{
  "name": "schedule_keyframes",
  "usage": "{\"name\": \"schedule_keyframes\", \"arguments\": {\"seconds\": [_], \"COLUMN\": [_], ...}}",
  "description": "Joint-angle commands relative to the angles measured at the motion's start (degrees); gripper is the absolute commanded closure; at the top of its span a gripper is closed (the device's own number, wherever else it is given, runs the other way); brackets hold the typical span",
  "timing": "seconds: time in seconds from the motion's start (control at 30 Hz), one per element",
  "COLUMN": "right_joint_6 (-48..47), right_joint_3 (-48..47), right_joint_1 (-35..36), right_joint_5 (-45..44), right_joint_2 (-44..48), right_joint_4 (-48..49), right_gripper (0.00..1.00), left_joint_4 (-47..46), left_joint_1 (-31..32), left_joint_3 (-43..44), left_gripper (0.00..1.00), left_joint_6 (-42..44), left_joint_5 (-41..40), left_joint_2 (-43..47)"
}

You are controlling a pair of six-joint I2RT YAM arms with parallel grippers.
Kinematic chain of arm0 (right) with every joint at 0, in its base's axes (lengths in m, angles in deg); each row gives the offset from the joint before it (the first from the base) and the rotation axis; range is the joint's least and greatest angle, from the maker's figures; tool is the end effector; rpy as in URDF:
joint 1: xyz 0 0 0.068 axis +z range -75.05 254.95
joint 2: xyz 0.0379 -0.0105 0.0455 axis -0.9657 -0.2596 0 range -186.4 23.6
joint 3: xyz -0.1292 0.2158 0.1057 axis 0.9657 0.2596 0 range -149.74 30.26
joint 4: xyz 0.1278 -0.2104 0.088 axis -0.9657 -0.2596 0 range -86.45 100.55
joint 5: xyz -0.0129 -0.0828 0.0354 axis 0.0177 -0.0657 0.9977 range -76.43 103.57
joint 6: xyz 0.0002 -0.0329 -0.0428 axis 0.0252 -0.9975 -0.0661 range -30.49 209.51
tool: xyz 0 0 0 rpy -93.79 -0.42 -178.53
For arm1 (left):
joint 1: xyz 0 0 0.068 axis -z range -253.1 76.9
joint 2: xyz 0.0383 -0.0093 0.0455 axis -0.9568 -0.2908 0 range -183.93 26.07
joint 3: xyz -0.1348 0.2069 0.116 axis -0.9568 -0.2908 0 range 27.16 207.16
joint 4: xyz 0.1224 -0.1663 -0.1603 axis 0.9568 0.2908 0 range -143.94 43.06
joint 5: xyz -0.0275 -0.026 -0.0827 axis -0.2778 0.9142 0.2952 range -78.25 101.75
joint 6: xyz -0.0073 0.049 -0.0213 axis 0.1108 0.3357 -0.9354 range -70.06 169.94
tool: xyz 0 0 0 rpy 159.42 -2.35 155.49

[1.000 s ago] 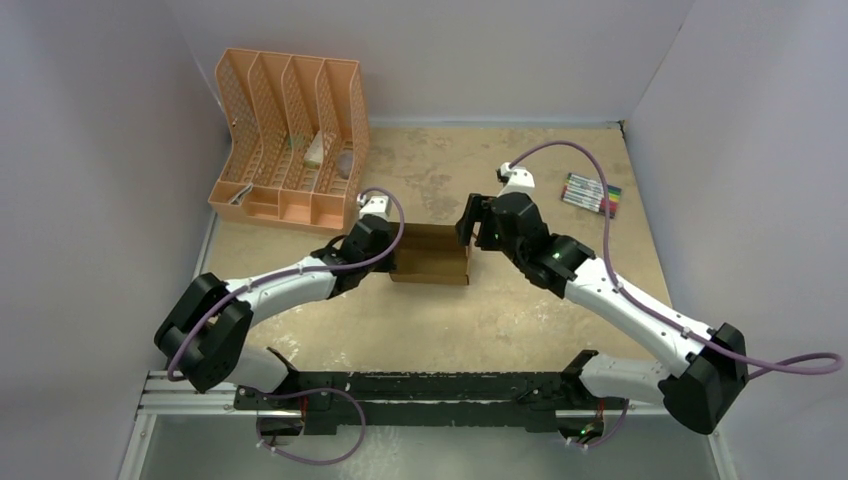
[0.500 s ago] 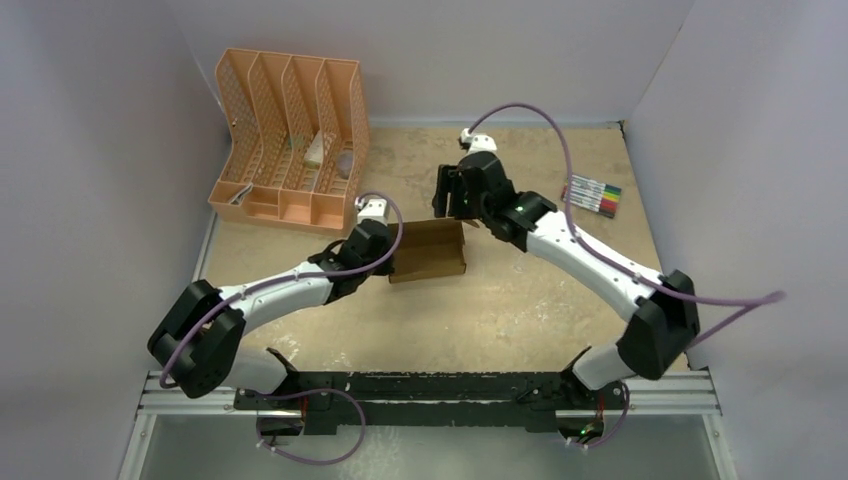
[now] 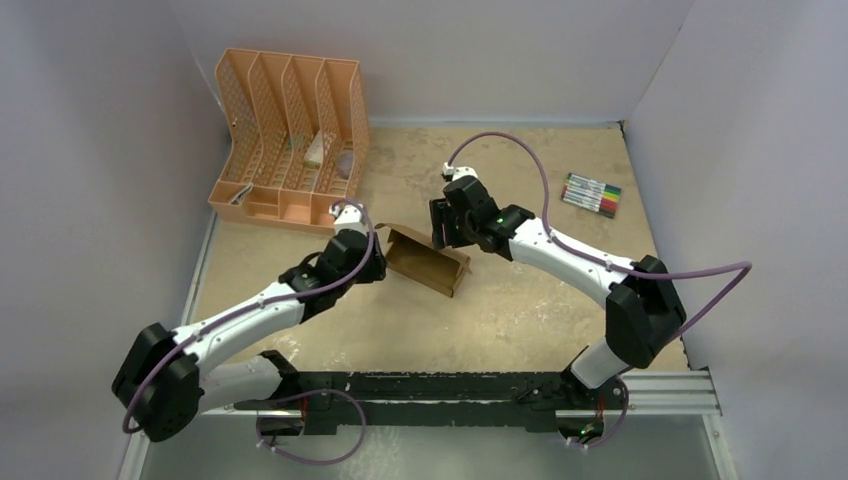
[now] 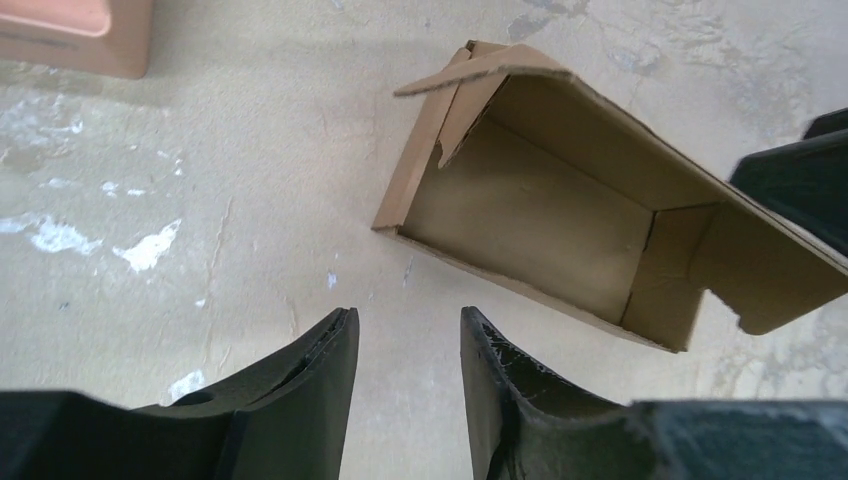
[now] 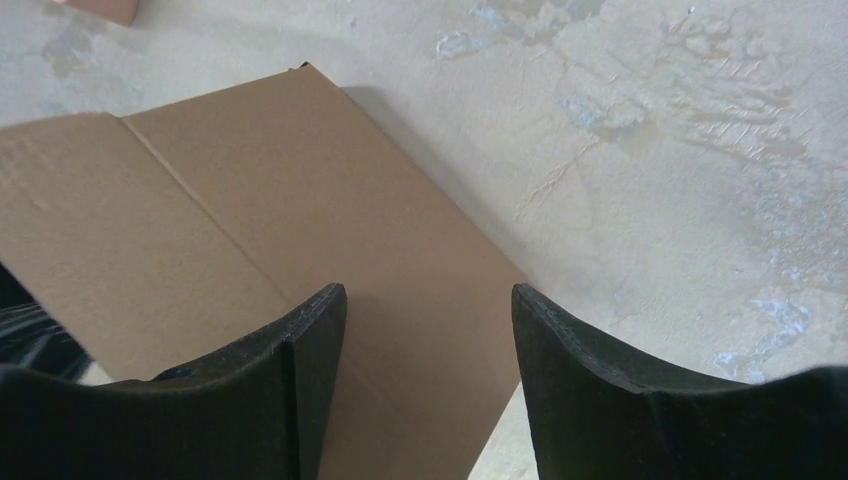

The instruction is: Fold the paper box

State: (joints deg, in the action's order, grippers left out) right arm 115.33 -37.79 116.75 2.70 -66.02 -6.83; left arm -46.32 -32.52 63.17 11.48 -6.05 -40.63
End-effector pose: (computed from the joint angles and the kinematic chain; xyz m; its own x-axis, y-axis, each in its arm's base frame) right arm 0.2676 0.2302 0.2747 -0.6595 -0.0157 -0.7515 -0.2866 0.9295 0.2320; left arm 0.1905 -0.1488 0.2157 -0.6405 -0.2311 -0.7324 0.0494 0.9393 -0.3396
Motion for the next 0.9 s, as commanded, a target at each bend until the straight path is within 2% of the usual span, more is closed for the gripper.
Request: {"name": "schedule_keyframes", "arguments": {"seconds": [0.0,0.07,0.17,0.37,0.7,0.87], "right_joint_6": [-1.2,-1.4,-1.7,-2.4,-4.7,-2.2], "right_joint_3": [1.3,1.5,1.3,0.3,-1.2,-0.9], "right_joint_1": [1.2,1.4,1.8,4.2,9.5,10.1], "right_joint_5": [-1.2,-2.1,-3.2,-5.1,-10.9,-10.9], "right_joint_2": [0.6,0.2,-0.5,-2.1,-7.2,-6.0], "right_joint_4": [0.1,-0.4,-1.2,-1.8,-2.6,-3.6], "right_gripper": [0.36,0.36,0.36,0.35,0.35,0.34], "left_joint_4": [6.1,9.3,15.1,20.9,15.9,21.0], "left_joint_1": [0.2,0.1,0.1,0.1,0.0,-0.1], "left_joint_3": [-1.3,-1.5,-0.5,4.9,10.2,13.3], "left_gripper": [0.57,0.57,0.54,0.29,0.31,0.29], "left_joint_6": [-3.8,-4.2,-3.7,-4.7,-10.2,-18.0], "left_joint_5": [1.7,2.1,-1.6,-12.1,-9.9,-10.4], "left_joint_2": [7.8,11.7,17.8,22.0,15.0,11.9]}}
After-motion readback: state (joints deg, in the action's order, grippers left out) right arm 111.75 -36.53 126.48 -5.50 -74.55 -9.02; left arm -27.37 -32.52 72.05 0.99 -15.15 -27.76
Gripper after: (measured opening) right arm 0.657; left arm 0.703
